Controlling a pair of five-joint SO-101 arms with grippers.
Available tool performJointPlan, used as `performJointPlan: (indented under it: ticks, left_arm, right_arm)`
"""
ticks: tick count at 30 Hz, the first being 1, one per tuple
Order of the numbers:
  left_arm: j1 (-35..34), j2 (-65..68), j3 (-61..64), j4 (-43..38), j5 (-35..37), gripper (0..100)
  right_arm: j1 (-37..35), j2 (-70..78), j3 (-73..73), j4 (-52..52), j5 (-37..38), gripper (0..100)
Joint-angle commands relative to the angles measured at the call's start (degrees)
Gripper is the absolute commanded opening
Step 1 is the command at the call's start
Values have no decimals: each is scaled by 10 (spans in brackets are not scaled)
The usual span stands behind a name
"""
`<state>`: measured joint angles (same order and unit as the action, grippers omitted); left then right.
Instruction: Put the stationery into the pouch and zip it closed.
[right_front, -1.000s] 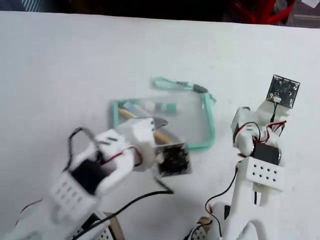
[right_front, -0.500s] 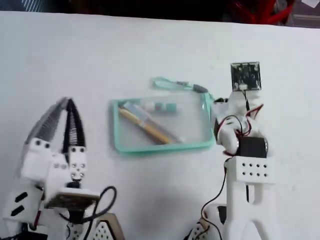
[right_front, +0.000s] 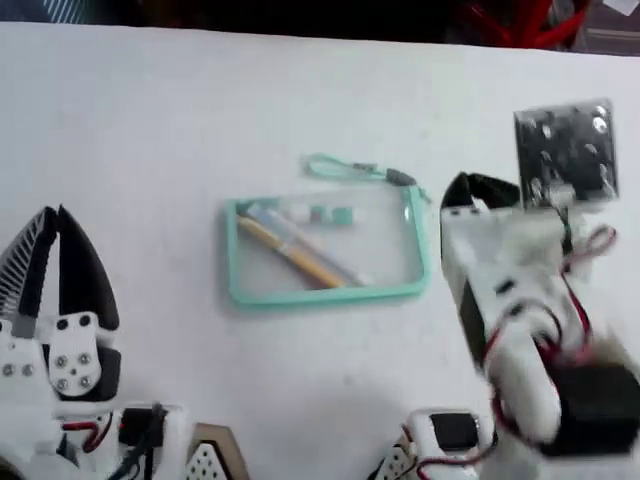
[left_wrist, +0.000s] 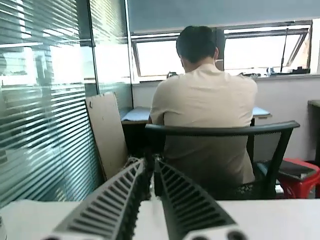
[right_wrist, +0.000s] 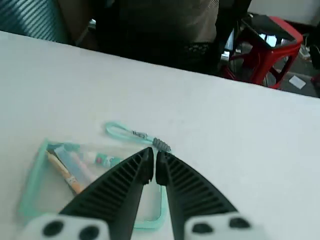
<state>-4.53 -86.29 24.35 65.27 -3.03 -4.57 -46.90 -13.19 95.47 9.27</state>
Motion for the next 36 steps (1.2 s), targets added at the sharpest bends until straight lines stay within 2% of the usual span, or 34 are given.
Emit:
performJointPlan:
  ticks: [1, 5, 11, 18, 22, 25, 30, 36]
  left_arm:
    - [-6, 85, -120, 91, 17, 46]
    - [9, 57, -207, 178, 12, 46]
    - [58, -28, -178, 179, 12, 46]
    - [58, -181, -113, 179, 8, 65]
    - [58, -183, -132, 204, -11, 155]
    - [58, -182, -124, 212, -3, 172]
    - [58, -182, -45, 185, -8, 139]
    - [58, -182, 168, 77, -8, 37]
  right_arm:
    - [-23, -36, -99, 32, 4, 21]
    - [-25, -149, -105, 30, 3, 21]
    - [-25, -322, -105, 30, 3, 22]
    - [-14, -484, -84, 30, 4, 22]
    - [45, -564, -13, 30, 4, 22]
    - [103, -565, 12, 31, 3, 22]
    - [114, -564, 58, 31, -21, 22]
    - [63, -563, 260, 1, -52, 22]
